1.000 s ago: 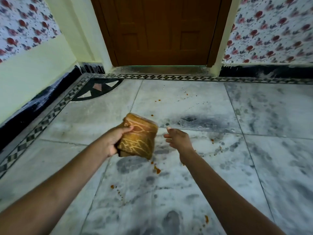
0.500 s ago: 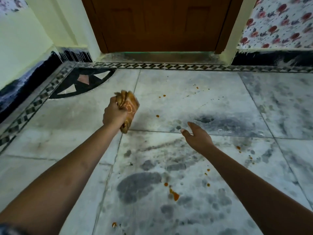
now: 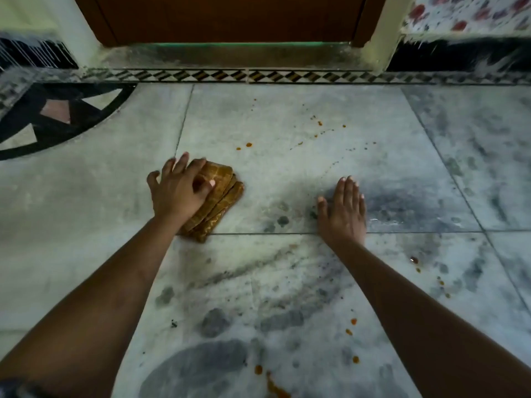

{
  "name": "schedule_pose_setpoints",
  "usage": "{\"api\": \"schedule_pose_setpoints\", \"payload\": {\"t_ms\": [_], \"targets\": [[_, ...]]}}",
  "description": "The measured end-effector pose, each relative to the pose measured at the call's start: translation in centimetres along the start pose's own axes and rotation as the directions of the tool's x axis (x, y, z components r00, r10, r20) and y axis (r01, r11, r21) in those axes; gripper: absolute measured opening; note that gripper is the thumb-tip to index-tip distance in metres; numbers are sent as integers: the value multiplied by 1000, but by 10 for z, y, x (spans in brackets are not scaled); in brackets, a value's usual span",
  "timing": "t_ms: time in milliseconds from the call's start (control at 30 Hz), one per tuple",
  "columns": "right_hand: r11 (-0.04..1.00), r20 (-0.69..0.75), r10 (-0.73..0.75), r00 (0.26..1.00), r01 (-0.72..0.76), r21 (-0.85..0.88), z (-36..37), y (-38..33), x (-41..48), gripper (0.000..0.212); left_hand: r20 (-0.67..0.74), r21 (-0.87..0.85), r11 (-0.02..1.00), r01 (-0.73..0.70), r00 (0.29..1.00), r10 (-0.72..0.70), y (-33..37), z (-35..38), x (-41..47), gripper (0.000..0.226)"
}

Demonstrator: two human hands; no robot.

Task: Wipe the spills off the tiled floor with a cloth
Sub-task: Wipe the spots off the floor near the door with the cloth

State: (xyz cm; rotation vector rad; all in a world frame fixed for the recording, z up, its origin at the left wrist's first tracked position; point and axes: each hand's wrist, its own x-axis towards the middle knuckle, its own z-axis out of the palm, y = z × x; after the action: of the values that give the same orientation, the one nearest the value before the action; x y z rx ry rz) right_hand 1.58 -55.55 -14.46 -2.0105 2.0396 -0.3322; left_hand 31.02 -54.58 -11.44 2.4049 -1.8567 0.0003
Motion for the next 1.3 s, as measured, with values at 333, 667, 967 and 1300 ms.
{"api": "schedule_pose_setpoints", "payload": {"t_ms": [333, 667, 967, 1300], "targets": [[992, -19, 45, 999, -47, -119, 14, 9, 18, 75, 119, 10, 995, -101, 988, 99, 71, 27, -12, 86], [994, 1, 54, 999, -54, -99, 11, 8, 17, 75, 175, 30, 989, 148, 973, -151, 30, 25, 30, 65], [994, 9, 51, 999, -50, -96, 8, 7, 17, 76, 171, 49, 992, -115, 980, 105, 34, 18, -41, 73], [999, -15, 25, 1000, -25, -30, 5, 11, 17, 80, 198, -5, 1000, -8, 980, 9, 95, 27, 25, 66]]}}
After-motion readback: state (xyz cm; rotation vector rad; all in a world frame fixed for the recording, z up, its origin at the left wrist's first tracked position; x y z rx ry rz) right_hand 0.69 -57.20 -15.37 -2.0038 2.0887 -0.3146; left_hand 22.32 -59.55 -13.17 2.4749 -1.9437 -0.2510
